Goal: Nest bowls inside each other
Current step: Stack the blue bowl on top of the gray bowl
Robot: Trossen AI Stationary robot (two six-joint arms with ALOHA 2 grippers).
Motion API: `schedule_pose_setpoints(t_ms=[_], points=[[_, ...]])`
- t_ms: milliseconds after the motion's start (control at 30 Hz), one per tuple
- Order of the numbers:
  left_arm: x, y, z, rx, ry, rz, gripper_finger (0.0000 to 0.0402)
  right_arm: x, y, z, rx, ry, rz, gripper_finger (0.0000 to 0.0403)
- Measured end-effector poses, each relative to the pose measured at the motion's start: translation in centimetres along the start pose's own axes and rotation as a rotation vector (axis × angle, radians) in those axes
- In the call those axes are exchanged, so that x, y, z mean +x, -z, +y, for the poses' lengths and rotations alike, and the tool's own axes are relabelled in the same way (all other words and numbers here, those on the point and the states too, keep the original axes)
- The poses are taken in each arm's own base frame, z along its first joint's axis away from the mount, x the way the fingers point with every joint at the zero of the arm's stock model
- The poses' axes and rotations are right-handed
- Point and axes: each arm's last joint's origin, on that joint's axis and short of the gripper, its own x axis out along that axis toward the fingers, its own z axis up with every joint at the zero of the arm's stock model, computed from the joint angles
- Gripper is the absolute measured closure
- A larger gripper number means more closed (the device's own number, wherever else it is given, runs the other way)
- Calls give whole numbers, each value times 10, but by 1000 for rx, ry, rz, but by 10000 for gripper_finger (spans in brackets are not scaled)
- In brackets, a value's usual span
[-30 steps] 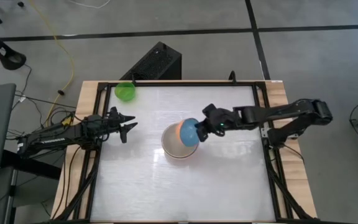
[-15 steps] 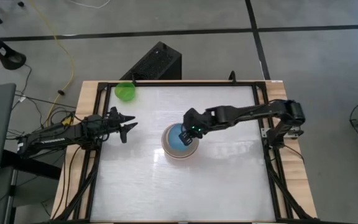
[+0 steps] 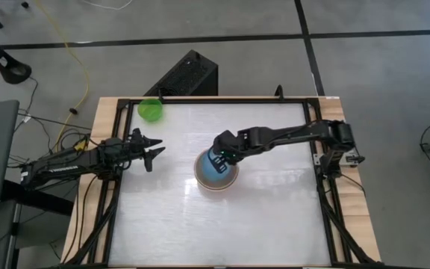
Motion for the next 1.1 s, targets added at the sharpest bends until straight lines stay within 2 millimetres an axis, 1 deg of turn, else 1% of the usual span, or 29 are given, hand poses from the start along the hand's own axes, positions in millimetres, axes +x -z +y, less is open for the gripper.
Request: schedule_pose_setpoints(t_ms=[267, 500, 633, 800, 933, 1033, 1100], points=[[0, 0, 0, 0, 0, 1, 244, 26, 4, 2, -7, 41, 45, 392], [0, 0, 0, 0, 0, 1, 244, 28, 2, -1, -4, 44, 63, 392], [0, 0, 0, 0, -1, 1, 244, 28, 4, -2, -15, 47, 96, 392], [0, 0, 0, 0, 0, 0, 244, 37, 6, -4, -22, 62, 133, 392], [0, 0, 0, 0, -1, 0, 244, 39, 4, -5, -41, 59, 146, 392], [0, 0, 0, 0, -1, 1, 244, 39, 5, -5, -52, 59, 145, 383], [0, 0, 0, 0, -1, 0, 244, 39, 5, -5, -53, 60, 145, 366]])
